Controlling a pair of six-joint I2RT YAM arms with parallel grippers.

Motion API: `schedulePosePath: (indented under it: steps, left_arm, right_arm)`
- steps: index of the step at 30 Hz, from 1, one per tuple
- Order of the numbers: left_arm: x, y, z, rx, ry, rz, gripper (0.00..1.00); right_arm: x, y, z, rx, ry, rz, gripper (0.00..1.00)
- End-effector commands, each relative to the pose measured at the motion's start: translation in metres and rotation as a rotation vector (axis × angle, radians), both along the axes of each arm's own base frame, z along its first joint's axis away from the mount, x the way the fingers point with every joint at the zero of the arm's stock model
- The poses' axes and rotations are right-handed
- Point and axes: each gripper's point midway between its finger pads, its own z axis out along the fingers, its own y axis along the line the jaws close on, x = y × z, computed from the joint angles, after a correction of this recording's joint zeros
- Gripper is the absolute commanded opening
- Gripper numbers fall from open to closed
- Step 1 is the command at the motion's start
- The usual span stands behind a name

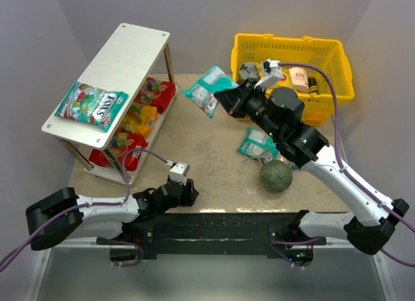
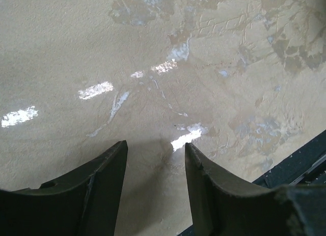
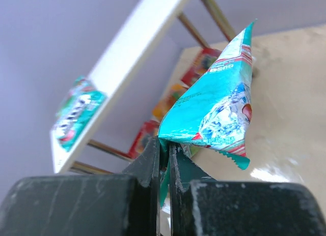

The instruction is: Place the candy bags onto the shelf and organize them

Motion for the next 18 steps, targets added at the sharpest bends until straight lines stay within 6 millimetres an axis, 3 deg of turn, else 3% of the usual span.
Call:
schedulePosePath:
  steps: [1,3,9,13,14,18]
  left_arm:
    - [0.0,0.004,-0.008,0.021,0.004,0.014,0.55]
    - [0.0,0.004,-0.009,0.023,0.004,0.012,0.55]
    - [0.001,0.002,-0.007,0.017,-0.006,0.011,0.55]
    - [0.002,0.004,-0.006,0.012,-0.009,0.018,0.55]
    - [0.002,0.003,-0.005,0.006,-0.01,0.019,0.55]
    - [0.002,0.005,-0.003,0.002,-0.013,0.023,0.55]
  right_arm:
    - [-0.01,0.031,0.083,0.14,-0.226,0.168,0.0]
    - [-0.015,0.039,0.11,0.202,-0.291,0.218,0.0]
    - [-0.005,0.076,0.142,0.312,-0.4,0.323,0.0]
    - [0.009,0.113,0.147,0.347,-0.443,0.411,0.0]
    - [0.023,0.129,0.143,0.344,-0.441,0.423,0.0]
    - [0.046,0.168,0.132,0.35,-0.413,0.479,0.0]
